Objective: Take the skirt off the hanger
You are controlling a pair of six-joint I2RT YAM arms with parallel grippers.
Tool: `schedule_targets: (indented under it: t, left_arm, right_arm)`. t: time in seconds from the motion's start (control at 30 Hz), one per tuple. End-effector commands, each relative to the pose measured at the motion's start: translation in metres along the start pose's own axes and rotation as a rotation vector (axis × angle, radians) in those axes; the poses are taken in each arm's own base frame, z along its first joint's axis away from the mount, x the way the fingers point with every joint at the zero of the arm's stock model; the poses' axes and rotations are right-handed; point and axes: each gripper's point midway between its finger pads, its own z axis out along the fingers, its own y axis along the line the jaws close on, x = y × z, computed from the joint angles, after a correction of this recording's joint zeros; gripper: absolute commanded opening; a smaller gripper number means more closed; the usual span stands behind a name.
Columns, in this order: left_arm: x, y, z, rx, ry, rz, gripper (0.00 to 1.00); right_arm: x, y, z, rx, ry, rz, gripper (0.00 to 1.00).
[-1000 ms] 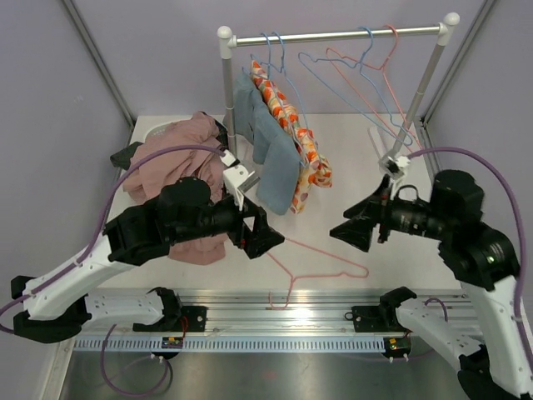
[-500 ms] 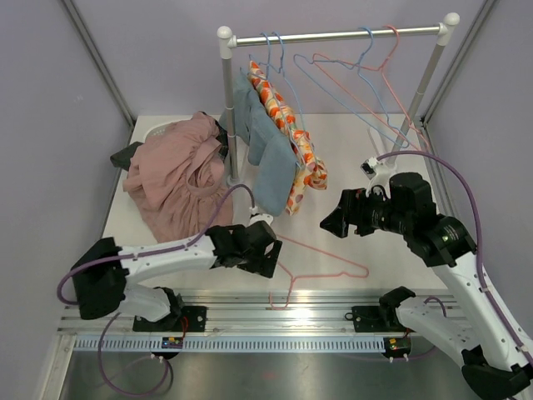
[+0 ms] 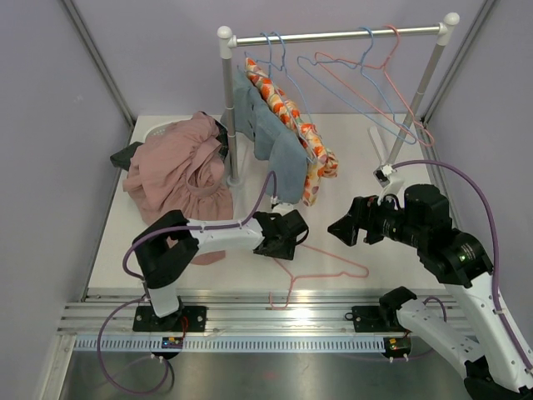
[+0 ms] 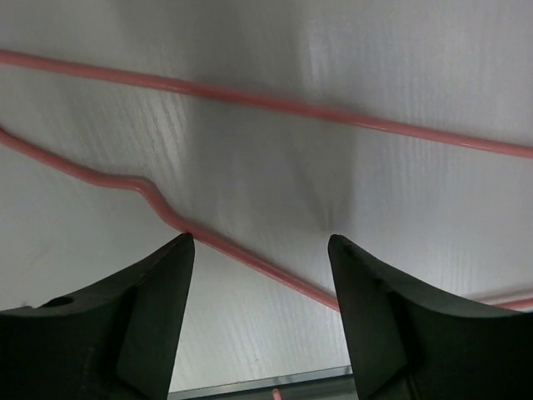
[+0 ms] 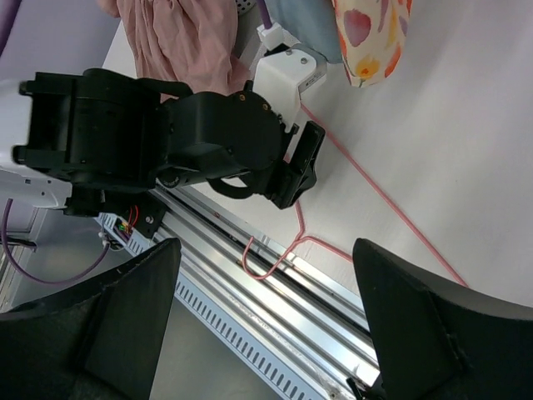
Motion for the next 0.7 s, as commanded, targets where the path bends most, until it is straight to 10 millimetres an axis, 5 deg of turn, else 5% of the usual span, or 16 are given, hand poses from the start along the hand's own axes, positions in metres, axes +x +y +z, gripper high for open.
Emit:
schedule_targets:
  t: [0.0, 0.13, 0.27, 0.5, 0.67]
  left_arm:
    - [0.009, 0.018, 0.011, -0.104, 0.020, -0.067, 0.67]
    - [0.043, 0.045, 0.022, -0.174, 0.073, -0.113, 0.70]
    - [0.055, 0.047, 0.022, -0.150, 0.075, -0.160, 0.69]
    - [0.083, 0.007, 0.060, 0.057, 0.160, -0.270, 0.07]
    - [0.098, -0.001, 0.084, 0.057, 0.216, -0.238, 0.00]
  right_arm:
    - [-0.003, -0.001, -0.004, 0.017, -0.006, -0.038, 0.91]
    - [-0.001, 0.002, -0.006, -0.002, -0.002, -0.047, 0.91]
    - [0.002, 0.003, -0.005, -0.018, 0.010, -0.056, 0.91]
    - [0.003, 0.007, -0.008, -0.035, 0.017, -0.068, 0.91]
    - [0.003, 0.005, -0.016, -0.018, 0.011, -0.081, 0.90]
